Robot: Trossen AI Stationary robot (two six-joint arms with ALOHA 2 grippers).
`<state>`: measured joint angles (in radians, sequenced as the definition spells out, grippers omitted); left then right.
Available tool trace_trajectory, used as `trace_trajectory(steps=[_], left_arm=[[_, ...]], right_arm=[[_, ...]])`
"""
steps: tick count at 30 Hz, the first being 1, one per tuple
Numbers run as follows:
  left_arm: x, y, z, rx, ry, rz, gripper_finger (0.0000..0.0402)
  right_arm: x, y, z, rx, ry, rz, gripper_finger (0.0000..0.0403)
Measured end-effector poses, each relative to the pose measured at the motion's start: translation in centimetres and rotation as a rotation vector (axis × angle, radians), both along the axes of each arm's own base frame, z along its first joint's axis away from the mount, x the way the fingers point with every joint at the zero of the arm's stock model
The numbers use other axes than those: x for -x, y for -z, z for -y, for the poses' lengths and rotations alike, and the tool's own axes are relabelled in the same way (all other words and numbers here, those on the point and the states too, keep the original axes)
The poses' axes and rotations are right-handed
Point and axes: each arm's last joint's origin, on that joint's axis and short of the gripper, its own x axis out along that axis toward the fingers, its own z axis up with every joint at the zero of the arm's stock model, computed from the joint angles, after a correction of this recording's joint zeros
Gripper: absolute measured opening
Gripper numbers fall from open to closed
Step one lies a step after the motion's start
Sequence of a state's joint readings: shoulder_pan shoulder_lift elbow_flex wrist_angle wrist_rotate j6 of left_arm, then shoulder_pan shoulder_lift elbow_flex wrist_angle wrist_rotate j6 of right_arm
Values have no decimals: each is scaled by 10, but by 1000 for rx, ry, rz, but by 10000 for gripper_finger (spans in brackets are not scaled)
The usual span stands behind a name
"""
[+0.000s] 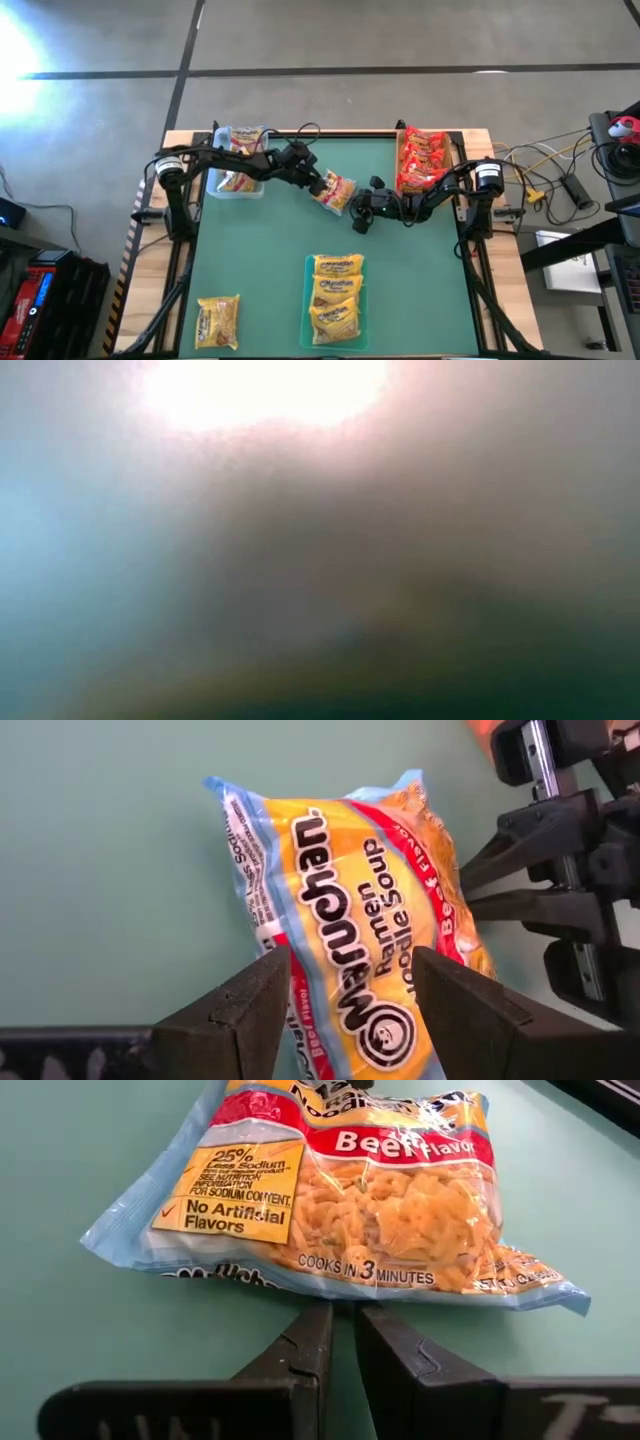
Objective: Sort Maruchan noodles
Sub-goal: Put the blue noodle pack into the transparent bin
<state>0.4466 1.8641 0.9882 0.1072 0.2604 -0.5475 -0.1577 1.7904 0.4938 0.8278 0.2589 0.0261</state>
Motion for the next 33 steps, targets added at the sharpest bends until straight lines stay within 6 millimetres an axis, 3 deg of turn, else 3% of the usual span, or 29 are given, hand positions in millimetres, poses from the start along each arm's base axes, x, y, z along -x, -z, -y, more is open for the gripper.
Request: trace_trajectory(steps=[8,13,22,28,33], left_arm=[[2,1,-1,-35,12,-21,194],[3,1,-5,-111,-73,-56,194],[0,-10,-8,-132,-24,-166,194],[-7,-17,-6,-116,6,-139,194],[-9,-18,0,-114,34,-162,194]], right_arm=[[2,-29,0,28,-8,63,43],[4,-45,-5,21,-19,96,43],[8,-51,-6,19,-16,74,43],[3,-56,-5,36,-24,88,43],[-2,-61,-4,-71,38,164,43]])
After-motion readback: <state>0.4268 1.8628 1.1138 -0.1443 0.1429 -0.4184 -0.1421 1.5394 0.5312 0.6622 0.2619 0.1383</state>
